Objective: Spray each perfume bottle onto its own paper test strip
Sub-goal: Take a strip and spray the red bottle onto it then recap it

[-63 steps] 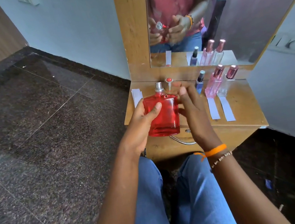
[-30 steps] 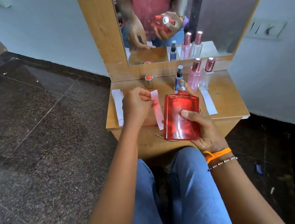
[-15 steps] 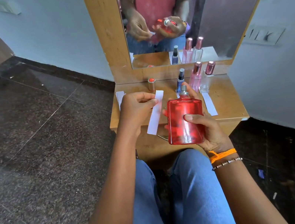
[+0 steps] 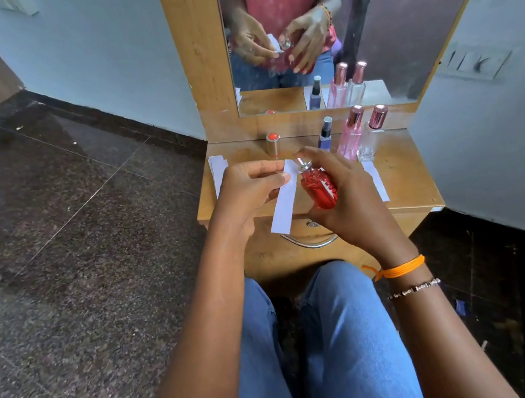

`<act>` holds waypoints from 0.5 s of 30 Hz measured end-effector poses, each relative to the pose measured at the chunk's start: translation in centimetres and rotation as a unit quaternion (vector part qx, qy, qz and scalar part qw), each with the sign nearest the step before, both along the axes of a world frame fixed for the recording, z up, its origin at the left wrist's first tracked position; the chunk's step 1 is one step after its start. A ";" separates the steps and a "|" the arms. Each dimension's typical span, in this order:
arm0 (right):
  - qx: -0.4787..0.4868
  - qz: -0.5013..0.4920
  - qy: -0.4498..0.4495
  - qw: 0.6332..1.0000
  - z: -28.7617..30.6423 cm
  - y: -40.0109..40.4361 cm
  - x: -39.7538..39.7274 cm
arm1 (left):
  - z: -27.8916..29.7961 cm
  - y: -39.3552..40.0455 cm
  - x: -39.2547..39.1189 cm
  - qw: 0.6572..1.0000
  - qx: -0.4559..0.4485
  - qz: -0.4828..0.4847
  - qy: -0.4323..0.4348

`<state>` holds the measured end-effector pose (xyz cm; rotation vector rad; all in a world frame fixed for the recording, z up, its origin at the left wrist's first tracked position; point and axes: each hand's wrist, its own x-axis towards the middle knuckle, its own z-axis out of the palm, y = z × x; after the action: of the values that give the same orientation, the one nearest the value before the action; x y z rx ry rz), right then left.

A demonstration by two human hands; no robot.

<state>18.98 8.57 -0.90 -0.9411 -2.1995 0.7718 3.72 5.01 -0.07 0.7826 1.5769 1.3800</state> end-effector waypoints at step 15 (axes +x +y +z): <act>0.014 -0.029 -0.050 0.998 0.1 -0.2 -0.3 | -0.3 -0.3 0.3 1.000 -0.004 -0.008 -0.007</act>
<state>18.64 8.34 -0.81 -1.0447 -2.2526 0.6776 3.97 4.74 -0.35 0.7782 1.5618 1.3624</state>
